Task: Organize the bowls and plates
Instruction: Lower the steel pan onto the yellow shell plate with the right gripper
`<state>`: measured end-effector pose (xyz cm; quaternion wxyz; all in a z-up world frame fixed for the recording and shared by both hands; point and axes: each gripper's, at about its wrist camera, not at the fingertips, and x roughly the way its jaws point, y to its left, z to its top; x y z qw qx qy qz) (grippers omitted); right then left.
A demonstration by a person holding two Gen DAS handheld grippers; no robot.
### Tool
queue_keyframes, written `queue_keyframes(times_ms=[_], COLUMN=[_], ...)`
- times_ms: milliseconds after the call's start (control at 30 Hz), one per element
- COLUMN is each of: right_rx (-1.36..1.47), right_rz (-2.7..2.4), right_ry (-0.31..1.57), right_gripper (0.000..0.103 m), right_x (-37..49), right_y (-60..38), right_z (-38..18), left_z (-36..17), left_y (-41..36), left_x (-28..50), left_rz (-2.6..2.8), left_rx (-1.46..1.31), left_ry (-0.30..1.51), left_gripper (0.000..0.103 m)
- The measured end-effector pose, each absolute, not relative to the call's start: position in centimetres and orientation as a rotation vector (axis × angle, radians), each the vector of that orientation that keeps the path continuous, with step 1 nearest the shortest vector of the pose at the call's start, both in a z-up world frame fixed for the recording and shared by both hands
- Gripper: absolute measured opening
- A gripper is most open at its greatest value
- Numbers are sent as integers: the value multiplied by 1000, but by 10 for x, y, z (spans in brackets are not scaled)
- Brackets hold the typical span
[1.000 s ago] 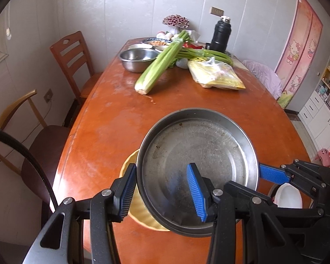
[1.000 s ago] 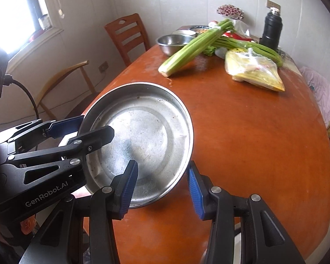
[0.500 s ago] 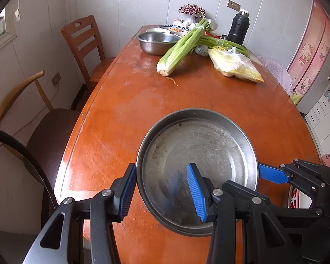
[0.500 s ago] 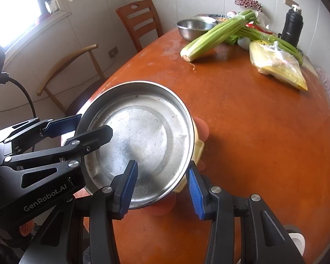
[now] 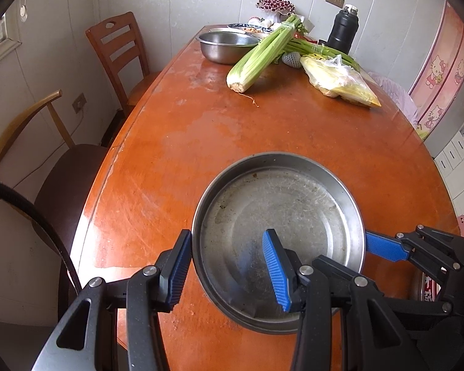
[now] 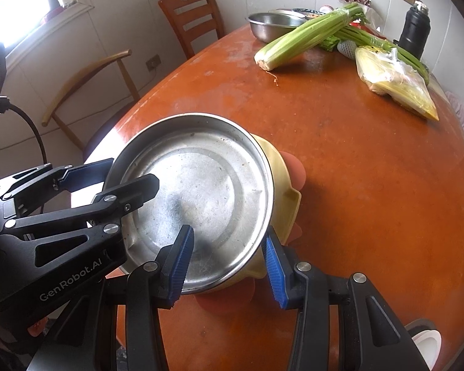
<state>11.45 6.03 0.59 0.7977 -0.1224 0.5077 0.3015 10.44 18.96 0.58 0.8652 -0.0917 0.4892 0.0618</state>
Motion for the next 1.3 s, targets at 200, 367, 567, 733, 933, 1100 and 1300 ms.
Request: queue_keyframes(times_ms=[200,367,567,733,933,1100,1300], right_rx=[-274,-279,-306,-344,-376,-391,-400], right_rz=[637,633,620,602,594,593,591], right_ry=[1100,1108,1095,1072,1055,1049,1043], right_gripper=[47,47,47,48,48,48,48], right_x=[116,117,116,113,111,110,109], right_y=[63,65,67,70,72,73,73], right_z=[0,-3,-5,-7,-7,-7,-7], left_z=[5,1,-2,-4,-5,-7,-8], left_y=[188,189,190,191,191,193,194], left_x=[106,108,108,109,109,109,110], left_rz=[127,123,117,110,104,101,98], left_rx=[-196,-199,-206,-210,-214,-222,-223], left_ry=[1030,1036,1034,1038,1042,1045,1047], left_gripper=[46,46,46,46,46,46,46])
